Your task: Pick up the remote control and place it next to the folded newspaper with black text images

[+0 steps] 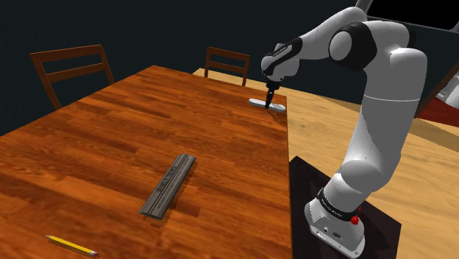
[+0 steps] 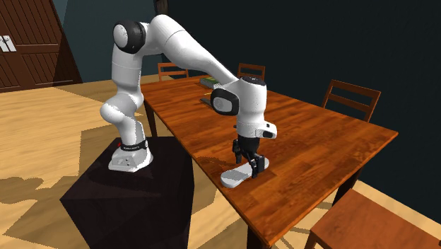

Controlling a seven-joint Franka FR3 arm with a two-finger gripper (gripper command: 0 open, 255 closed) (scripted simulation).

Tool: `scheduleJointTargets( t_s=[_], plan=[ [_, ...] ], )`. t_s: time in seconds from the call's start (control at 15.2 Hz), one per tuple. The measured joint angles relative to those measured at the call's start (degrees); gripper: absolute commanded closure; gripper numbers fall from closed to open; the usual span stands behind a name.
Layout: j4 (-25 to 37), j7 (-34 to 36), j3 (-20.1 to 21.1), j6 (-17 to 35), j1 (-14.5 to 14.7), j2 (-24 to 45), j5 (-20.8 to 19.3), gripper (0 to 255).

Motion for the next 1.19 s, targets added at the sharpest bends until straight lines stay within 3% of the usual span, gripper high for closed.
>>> scheduleJointTargets(
  t_s=[0.07,0.73,1.19],
  plan=[
    [0.0,0.0,0.0,0.0,0.0,0.0,0.0,255],
    [0.0,0.0,0.0,0.0,0.0,0.0,0.0,255],
    [1.5,0.9,-0.6,-3.8,0.5,-2.5,-1.5,255]
  ],
)
